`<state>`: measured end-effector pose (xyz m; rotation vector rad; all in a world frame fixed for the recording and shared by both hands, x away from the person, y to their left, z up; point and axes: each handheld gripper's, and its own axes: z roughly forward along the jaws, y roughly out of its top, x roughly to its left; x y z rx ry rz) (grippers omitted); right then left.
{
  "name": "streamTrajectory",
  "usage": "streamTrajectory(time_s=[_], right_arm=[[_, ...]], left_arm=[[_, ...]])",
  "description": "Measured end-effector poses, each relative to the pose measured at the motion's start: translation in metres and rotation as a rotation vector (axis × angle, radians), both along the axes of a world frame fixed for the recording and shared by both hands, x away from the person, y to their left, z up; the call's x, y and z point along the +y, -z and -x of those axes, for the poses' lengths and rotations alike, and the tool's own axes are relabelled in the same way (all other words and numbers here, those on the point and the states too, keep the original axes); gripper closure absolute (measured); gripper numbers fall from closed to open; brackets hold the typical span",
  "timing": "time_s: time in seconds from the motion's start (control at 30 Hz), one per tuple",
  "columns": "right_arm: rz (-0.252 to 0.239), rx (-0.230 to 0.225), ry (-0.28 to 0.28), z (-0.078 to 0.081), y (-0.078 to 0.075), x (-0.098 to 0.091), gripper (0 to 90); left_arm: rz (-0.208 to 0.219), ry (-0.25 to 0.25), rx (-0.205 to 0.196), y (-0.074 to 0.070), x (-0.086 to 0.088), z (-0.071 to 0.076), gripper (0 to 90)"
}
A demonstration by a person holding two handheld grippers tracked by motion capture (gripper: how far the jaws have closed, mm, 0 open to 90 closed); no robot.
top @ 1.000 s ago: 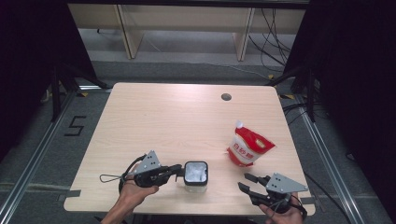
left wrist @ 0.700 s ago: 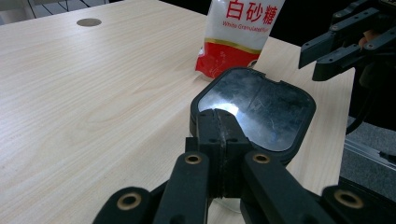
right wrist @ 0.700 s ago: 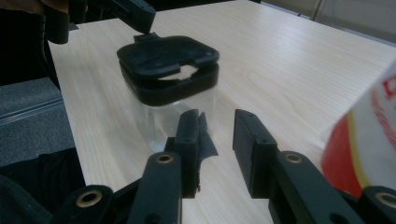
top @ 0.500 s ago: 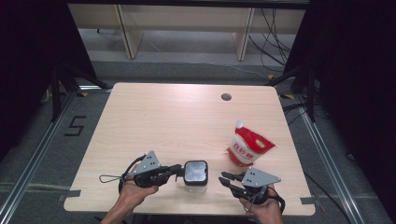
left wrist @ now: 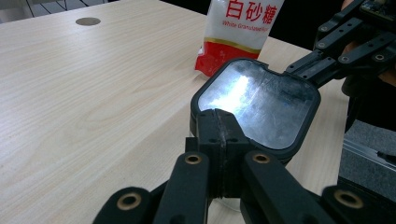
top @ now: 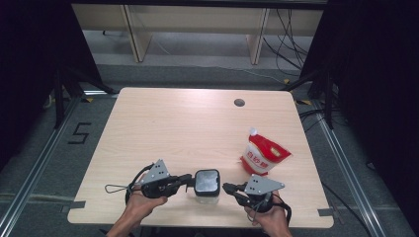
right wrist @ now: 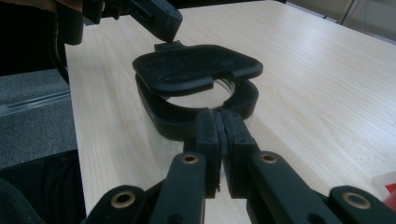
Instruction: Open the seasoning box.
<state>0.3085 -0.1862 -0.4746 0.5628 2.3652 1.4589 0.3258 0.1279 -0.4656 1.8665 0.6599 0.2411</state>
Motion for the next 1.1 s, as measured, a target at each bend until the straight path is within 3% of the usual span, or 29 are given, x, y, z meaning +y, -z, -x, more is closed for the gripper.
streamTrajectory(time_s=[0.17, 0.2, 0.4, 0.47, 0.57, 0.63, 0.67, 0.7, 0.83, 1.0, 1.03, 1.1], right_arm=[[0.004, -0.010, -0.012, -0.001, -0.002, 0.007, 88.5], [0.004, -0.012, -0.020, -0.001, -0.001, 0.008, 88.6], [0.002, -0.025, -0.020, 0.000, -0.004, 0.011, 88.9], [-0.010, -0.017, -0.009, 0.000, -0.005, 0.010, 88.6], [-0.014, -0.021, -0.019, -0.001, -0.005, 0.012, 88.2], [-0.027, 0.006, -0.012, 0.002, -0.005, 0.015, 87.9], [-0.025, -0.022, -0.016, 0.001, -0.004, 0.016, 87.8], [-0.010, -0.017, -0.031, 0.001, -0.005, 0.017, 87.8], [-0.022, -0.034, -0.025, 0.001, -0.007, 0.022, 87.3], [-0.024, -0.028, -0.035, 0.002, -0.012, 0.026, 86.6], [-0.036, -0.043, -0.040, 0.000, -0.013, 0.028, 86.5], [-0.033, -0.047, -0.043, 0.000, -0.014, 0.029, 86.4]], left_arm=[[0.009, -0.004, 0.001, 0.000, -0.001, 0.000, 89.1], [-0.009, 0.007, -0.015, 0.000, 0.000, -0.001, 89.1], [-0.017, 0.008, -0.019, -0.001, 0.000, -0.001, 88.1], [-0.020, 0.002, -0.011, -0.001, 0.002, -0.001, 83.4], [-0.018, 0.056, -0.024, -0.002, 0.010, 0.002, 72.5], [-0.051, 0.061, -0.044, 0.000, 0.016, 0.004, 65.6], [-0.057, 0.047, -0.027, 0.002, 0.019, 0.006, 62.7], [-0.064, 0.050, -0.039, 0.003, 0.021, 0.006, 59.8], [-0.123, 0.077, -0.026, 0.016, 0.022, 0.003, 46.9], [-0.150, 0.095, -0.021, 0.028, 0.014, -0.002, 44.1], [-0.127, 0.100, -0.013, 0.030, 0.012, -0.003, 44.3], [-0.129, 0.110, -0.026, 0.031, 0.011, -0.005, 45.3]])
